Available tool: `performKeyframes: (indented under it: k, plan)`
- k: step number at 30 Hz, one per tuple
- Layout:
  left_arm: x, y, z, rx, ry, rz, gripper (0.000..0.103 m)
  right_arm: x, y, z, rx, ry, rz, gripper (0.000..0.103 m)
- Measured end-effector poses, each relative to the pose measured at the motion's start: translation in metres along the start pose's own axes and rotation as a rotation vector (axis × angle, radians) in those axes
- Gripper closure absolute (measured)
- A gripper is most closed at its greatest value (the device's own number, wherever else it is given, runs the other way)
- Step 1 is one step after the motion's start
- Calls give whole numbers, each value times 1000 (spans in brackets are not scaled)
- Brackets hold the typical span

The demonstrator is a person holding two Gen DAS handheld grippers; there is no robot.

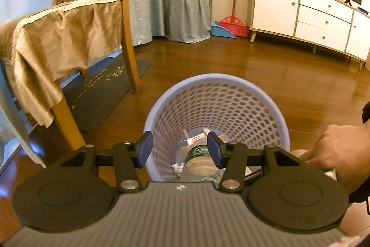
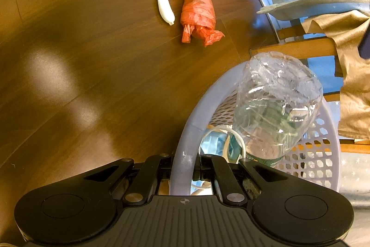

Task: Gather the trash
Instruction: 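Move the left gripper down to the white toothbrush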

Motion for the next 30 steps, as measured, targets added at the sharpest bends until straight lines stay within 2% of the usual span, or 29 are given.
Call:
performKeyframes:
  k: [12,30]
  plan:
    - [26,19,19,1,-82,59,56,0,-2,-2,2,-1,-3,101]
    - [71,94,32,133,-226,166,56,1,0,-1,4,-2,2,101]
Point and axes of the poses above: each gripper's, at about its wrist camera, not at the fingertips, and z roughly against the way its jaws point, x to its left, y to its underside, the point moved 1 cm from there along -z, roughly the way its jaws point, and after that the axes turned 10 degrees about y, right-handed, at the moved point
